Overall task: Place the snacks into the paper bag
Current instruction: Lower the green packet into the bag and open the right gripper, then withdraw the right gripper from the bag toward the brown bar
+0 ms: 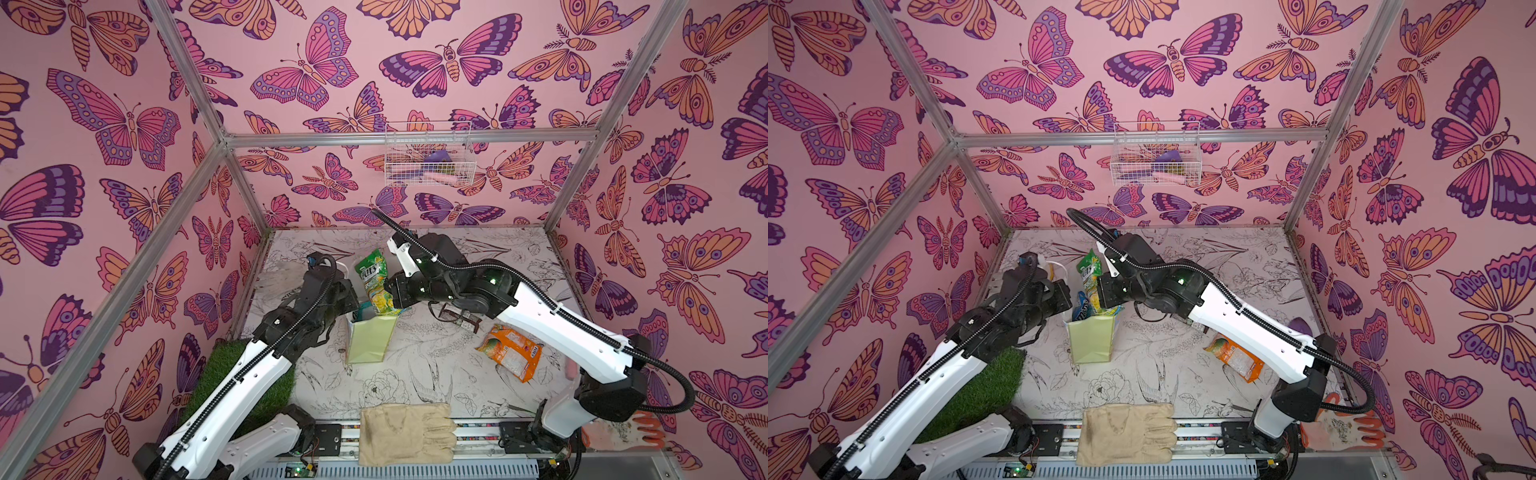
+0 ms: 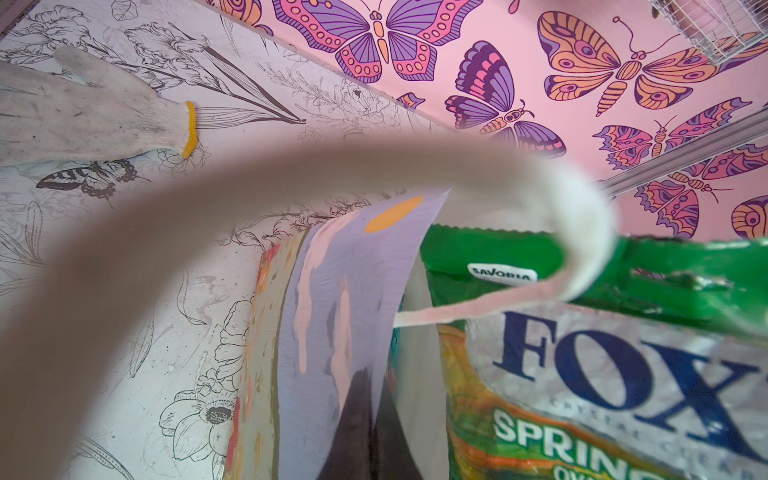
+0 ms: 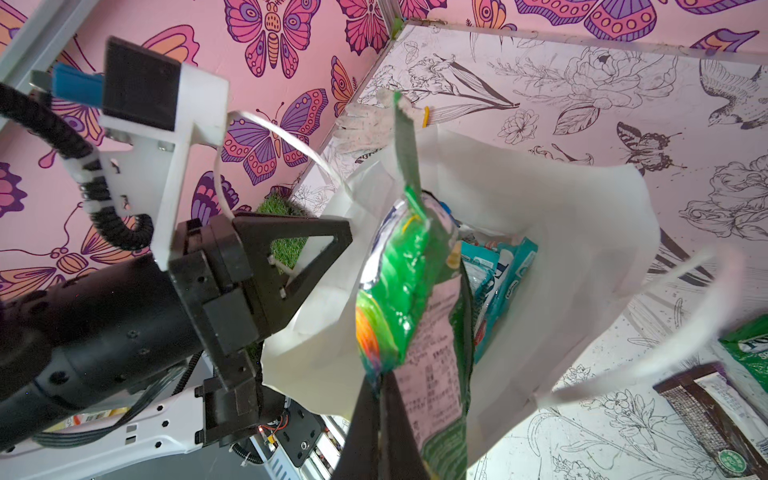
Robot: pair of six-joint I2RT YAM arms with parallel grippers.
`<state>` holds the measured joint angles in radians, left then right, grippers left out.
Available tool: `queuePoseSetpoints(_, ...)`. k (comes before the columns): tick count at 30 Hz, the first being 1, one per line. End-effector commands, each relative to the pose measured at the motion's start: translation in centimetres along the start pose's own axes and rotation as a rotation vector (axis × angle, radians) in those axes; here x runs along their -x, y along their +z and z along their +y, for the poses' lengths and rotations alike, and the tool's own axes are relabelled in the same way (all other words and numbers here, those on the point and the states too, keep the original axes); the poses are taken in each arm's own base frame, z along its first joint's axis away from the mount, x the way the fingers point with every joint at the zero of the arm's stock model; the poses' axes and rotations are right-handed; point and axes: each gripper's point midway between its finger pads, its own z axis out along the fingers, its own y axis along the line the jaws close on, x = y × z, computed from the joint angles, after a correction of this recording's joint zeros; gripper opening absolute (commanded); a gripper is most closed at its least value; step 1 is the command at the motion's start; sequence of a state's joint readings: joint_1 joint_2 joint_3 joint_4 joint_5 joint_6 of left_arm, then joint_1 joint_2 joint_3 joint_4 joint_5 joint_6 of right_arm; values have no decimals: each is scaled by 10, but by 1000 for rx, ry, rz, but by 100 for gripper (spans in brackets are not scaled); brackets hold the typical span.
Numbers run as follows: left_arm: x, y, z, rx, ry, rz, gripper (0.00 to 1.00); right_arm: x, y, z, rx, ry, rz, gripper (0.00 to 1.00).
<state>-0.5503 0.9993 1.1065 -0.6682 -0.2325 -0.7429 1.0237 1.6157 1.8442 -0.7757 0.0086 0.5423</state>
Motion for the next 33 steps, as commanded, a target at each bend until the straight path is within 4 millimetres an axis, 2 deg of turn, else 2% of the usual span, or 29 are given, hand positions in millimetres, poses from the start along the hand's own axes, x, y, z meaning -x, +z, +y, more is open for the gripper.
queuePoseSetpoints(1,12,-4,-8,-26,-18,-46,0,16,-17,14,36,-20,-58,10)
queuePoseSetpoints(5,12,-5,-8,-26,-18,-47,0,17,-18,15,38,-22,-61,14)
queuePoseSetpoints(16,12,-4,-8,-26,-17,-46,0,16,-21,13,37,-22,-73,17)
queuePoseSetpoints(19,12,-4,-8,-24,-18,-47,0,13,-18,10,28,-20,-66,24)
queuePoseSetpoints(20,11,-4,-7,-22,-17,-44,0,18,-33,12,39,-22,-92,27)
queuePoseSetpoints(27,11,-4,-6,-18,-17,-49,0,22,-50,5,11,-34,-137,41)
queuePoseSetpoints(33,10,-4,-5,-17,-12,-48,0,20,-63,-4,-22,-40,-153,58)
